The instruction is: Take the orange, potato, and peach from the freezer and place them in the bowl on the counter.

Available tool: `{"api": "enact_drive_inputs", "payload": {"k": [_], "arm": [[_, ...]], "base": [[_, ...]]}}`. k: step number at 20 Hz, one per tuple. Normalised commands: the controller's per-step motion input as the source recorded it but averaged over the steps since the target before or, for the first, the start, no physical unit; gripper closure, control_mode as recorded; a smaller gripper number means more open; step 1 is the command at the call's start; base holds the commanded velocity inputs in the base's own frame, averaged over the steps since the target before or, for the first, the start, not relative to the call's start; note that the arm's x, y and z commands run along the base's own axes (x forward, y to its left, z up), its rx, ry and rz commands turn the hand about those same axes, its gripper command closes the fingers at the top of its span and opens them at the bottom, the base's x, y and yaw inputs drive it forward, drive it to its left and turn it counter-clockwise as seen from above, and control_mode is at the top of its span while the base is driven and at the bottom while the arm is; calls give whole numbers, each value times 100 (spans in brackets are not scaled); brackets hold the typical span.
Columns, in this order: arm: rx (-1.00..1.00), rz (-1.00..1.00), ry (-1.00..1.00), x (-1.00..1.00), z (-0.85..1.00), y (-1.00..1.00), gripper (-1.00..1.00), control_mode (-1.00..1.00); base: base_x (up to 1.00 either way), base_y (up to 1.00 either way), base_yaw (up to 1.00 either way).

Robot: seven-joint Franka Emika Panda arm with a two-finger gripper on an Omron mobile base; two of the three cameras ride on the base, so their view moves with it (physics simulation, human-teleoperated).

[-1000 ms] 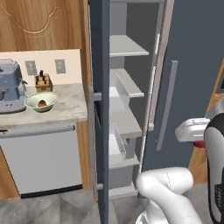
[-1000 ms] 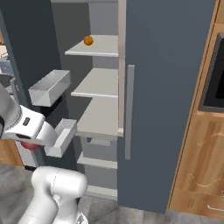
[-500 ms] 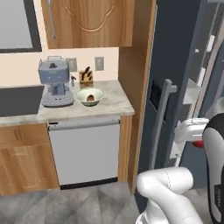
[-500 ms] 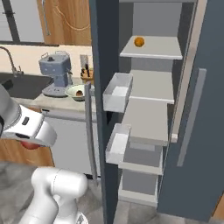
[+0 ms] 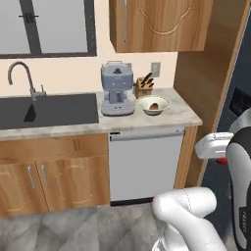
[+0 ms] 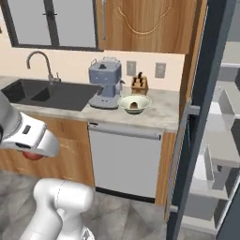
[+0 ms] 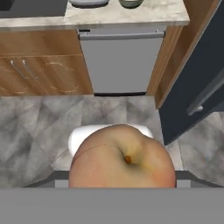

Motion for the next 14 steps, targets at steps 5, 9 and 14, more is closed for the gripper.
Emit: {"api": "enact_drive_inputs", "payload": {"k": [5,9,14], "arm": [[0,0,0,0,0,0,100,100],[0,0,0,0,0,0,100,100],[0,0,0,0,0,0,100,100]], "base": [[81,40,1],[87,-17,0],[80,-48,-8]]}}
